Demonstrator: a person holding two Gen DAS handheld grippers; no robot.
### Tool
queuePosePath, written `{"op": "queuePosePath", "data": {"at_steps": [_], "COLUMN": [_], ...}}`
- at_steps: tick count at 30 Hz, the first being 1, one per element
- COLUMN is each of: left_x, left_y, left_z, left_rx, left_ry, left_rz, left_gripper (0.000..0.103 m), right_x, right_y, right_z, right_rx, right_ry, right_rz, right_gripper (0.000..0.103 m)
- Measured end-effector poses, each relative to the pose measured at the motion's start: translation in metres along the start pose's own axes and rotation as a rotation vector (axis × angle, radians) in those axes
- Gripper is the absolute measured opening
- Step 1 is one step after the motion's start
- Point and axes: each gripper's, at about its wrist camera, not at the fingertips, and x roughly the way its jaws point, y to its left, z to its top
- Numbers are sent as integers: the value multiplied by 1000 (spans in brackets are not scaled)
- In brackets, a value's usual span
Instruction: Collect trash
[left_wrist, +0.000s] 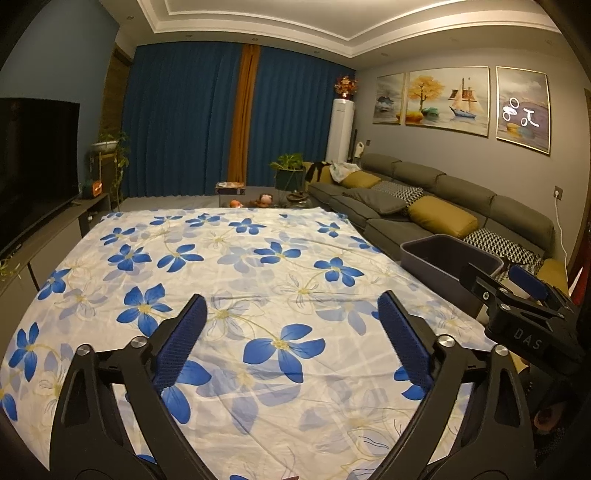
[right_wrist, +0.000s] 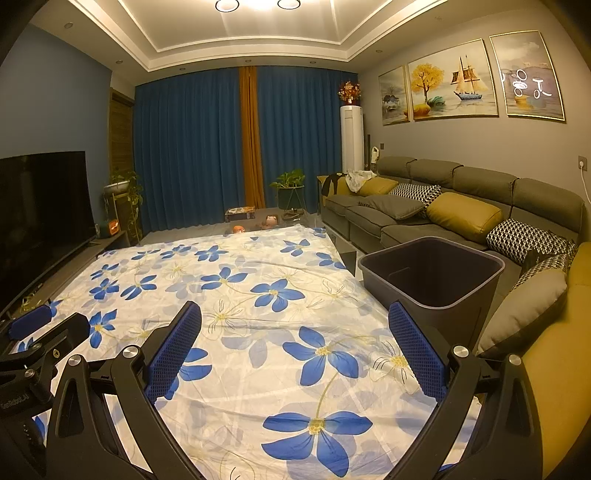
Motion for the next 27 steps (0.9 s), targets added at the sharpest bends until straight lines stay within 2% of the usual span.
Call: {"op": "queuePosePath", "data": {"at_steps": [27], "left_x": [1], "left_y": [0], "left_z": [-1], "left_rx": [0], "left_ry": [8], "left_rz": [13], "left_gripper": [87], "right_x": [-1], "right_y": [-3], "right_z": [0], "right_rx": [10], "right_ry": [0], "right_rz": [-2], "right_gripper": [97]}}
